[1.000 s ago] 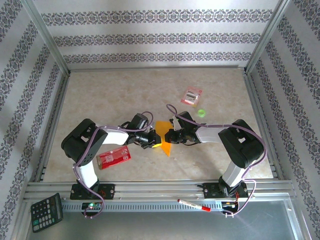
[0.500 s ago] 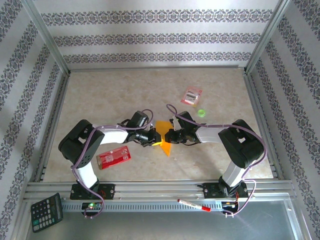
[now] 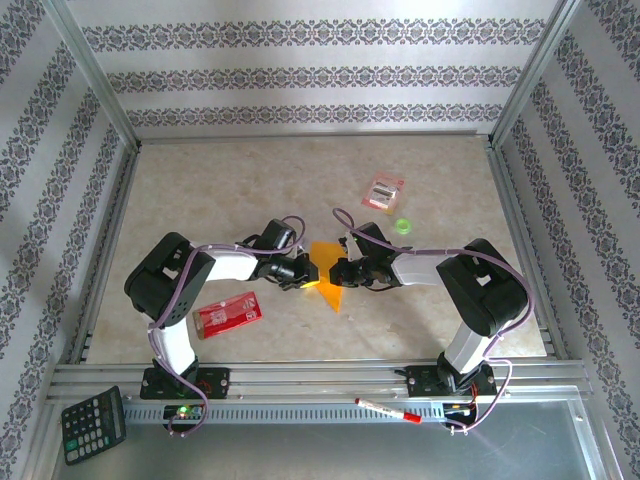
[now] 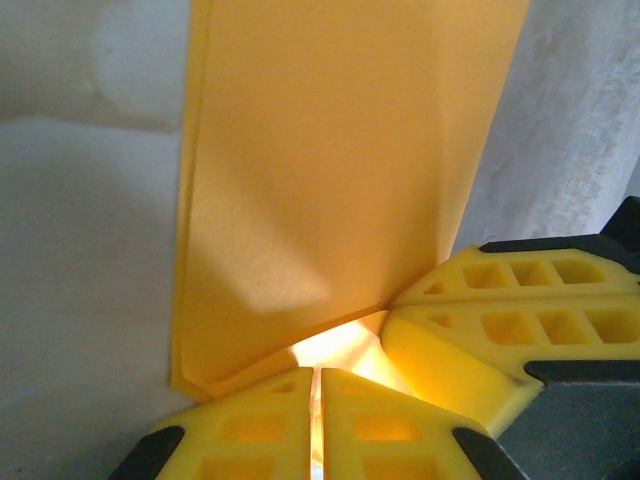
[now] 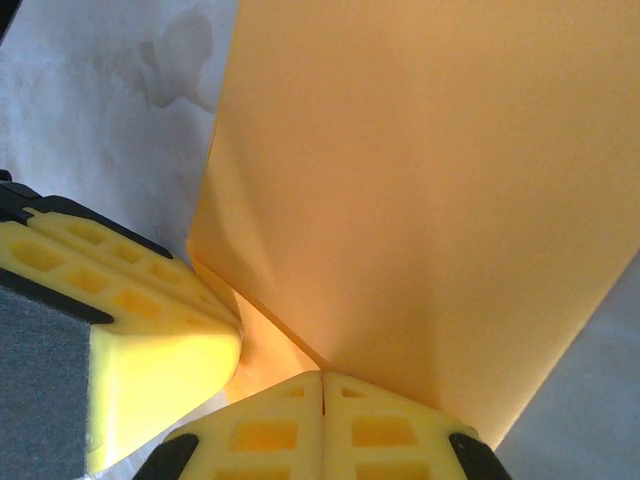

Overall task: Fold a paper plane with a square sheet of paper (pick it up from the middle)
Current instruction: Third fold the triangle at the center of the table.

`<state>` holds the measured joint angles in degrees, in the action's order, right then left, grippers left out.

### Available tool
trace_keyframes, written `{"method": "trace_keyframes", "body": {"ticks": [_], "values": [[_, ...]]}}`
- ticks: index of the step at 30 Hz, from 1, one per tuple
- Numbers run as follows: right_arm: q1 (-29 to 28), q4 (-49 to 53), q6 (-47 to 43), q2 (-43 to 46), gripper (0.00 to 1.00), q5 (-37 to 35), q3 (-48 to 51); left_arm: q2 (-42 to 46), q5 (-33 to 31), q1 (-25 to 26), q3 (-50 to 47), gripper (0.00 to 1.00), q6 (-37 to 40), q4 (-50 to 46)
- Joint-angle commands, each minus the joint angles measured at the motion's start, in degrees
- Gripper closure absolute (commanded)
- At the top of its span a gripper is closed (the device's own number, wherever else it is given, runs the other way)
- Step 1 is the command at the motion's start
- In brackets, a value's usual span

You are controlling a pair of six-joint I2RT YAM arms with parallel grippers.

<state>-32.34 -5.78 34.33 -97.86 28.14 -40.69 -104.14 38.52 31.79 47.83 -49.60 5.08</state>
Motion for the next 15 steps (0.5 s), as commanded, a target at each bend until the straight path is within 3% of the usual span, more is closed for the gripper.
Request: {"method": "trace_keyframes", "body": {"ticks": [1, 6, 15], "values": [[1.1, 6.6, -1.5, -2.2, 1.00, -4.3, 1.9, 3.5, -1.7, -0.9, 0.9, 0.89, 2.8, -5.1], [1.2, 6.6, -1.4, -2.2, 1.00, -4.5, 2.0, 5.8, 0.4, 0.1, 1.3, 0.87, 1.3, -3.5], [1.2, 6.7, -1.4, -2.5, 1.00, -4.4, 1.9, -1.3, 1.7, -0.2, 3.6, 0.86, 2.4, -2.4]]}}
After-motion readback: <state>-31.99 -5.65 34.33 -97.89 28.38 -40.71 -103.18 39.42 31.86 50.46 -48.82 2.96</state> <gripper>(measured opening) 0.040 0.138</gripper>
